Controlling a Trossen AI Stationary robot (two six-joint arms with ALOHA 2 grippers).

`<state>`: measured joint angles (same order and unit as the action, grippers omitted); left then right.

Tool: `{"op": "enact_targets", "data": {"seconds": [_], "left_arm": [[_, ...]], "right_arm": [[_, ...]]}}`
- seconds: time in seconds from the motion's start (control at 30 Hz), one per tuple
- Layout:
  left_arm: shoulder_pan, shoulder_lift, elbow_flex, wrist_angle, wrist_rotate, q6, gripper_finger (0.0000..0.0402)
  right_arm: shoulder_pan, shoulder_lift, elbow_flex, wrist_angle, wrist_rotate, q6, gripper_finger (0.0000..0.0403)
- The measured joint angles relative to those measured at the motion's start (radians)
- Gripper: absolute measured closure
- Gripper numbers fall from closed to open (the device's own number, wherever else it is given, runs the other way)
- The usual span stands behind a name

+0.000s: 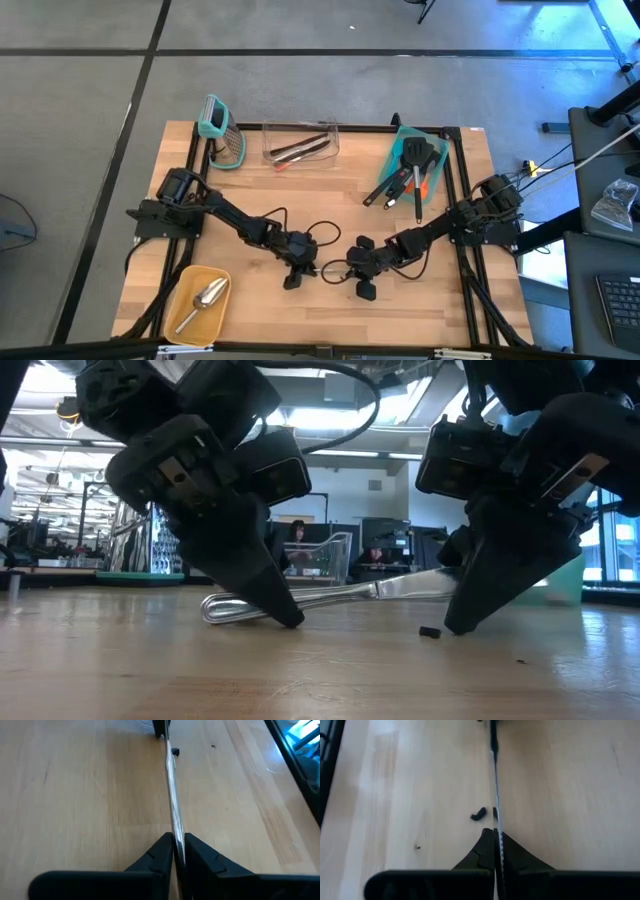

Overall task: Pick & Place Kitchen Items
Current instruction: Put the silver table knife into the transparent bin

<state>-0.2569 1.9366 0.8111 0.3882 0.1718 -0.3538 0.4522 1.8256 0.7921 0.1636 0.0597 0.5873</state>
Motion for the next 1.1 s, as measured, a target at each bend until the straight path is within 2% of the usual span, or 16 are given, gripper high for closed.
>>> {"op": "enact_targets", "data": {"seconds": [0.1, 0.27, 0.43, 0.57, 0.67, 0.77, 0.87, 0.93, 1.1], "left_arm": [[-0.005, 0.000, 0.030, -0.060, -0.024, 0.017, 0.0383], [-0.023, 0.000, 0.057, -0.148, -0.074, 0.005, 0.0384], [-0.043, -0.013, 0.058, -0.156, -0.097, -0.019, 0.0384], [-0.049, -0.052, 0.080, -0.276, -0.112, -0.040, 0.0384], [-0.057, -0.091, 0.112, -0.430, -0.138, -0.040, 0.0384], [-0.058, -0.132, 0.149, -0.614, -0.214, -0.048, 0.0384], [-0.052, -0.186, 0.179, -0.748, -0.283, -0.056, 0.0384], [-0.048, -0.224, 0.181, -0.794, -0.315, -0.064, 0.0384], [-0.040, -0.349, 0.183, -0.869, -0.404, -0.082, 0.0384]], "right_arm": [[0.002, 0.000, 0.000, 0.001, -0.006, 0.000, 0.0403], [0.001, 0.000, -0.001, 0.004, -0.007, -0.015, 0.0394], [0.000, 0.000, 0.015, 0.024, 0.013, -0.033, 0.0352], [0.006, 0.000, 0.059, 0.003, 0.029, -0.091, 0.0307], [0.006, 0.000, 0.105, -0.066, 0.059, -0.125, 0.0278], [0.007, -0.008, 0.163, -0.182, 0.122, -0.170, 0.0259], [0.011, -0.029, 0.238, -0.331, 0.124, -0.260, 0.0251], [0.019, -0.048, 0.282, -0.411, 0.136, -0.301, 0.0250], [0.048, -0.152, 0.327, -0.518, 0.263, -0.334, 0.0249]]}}
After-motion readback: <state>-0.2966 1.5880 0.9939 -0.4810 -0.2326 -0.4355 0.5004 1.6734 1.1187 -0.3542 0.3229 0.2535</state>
